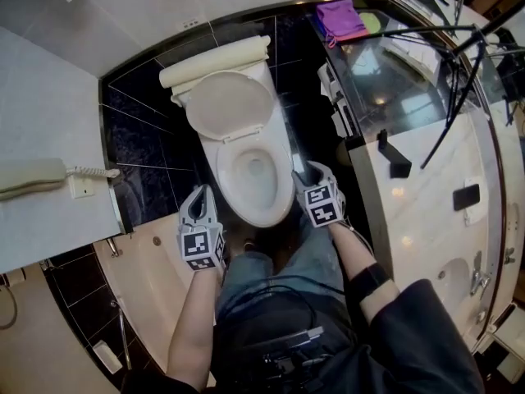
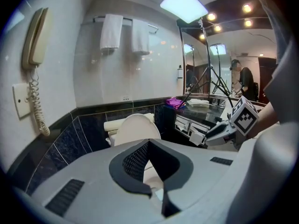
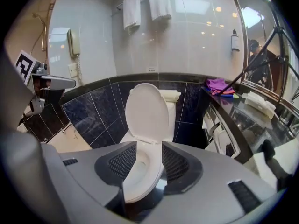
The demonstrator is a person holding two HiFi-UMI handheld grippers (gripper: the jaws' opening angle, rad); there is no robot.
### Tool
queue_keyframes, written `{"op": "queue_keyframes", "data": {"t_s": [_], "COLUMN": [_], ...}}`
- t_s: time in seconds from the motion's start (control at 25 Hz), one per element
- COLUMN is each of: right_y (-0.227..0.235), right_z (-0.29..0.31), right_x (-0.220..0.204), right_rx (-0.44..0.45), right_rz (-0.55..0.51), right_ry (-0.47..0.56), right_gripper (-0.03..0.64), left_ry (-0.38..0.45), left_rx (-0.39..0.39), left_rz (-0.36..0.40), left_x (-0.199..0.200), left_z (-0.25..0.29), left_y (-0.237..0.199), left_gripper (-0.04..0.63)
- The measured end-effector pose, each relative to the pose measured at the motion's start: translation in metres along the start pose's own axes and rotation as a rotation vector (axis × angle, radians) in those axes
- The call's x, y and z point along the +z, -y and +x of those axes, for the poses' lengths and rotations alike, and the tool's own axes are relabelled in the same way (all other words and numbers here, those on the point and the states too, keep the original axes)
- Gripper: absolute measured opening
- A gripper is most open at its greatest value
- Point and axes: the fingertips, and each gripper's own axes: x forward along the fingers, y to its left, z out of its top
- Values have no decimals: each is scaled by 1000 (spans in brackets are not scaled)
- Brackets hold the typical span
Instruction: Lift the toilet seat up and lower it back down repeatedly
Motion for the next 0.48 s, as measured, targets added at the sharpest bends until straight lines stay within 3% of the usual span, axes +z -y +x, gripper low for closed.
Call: {"op": "queue_keyframes", "data": {"t_s": [0.28,0.48], "right_y": [-8,-11], "right_z": [73,123], "right_x": [-114,-193], "right_rx": [7,14], "right_rz": [119,256], "right_ry": [-140,-211], "right_gripper": [189,189], "left_ry": [-13,-41], "left_rx": [-13,-3], "left_rz": [69,69], "left_x": [-62,-114], "left_z": [36,54], "left_y": [-6,-9], "left_gripper": [-3,-3]}}
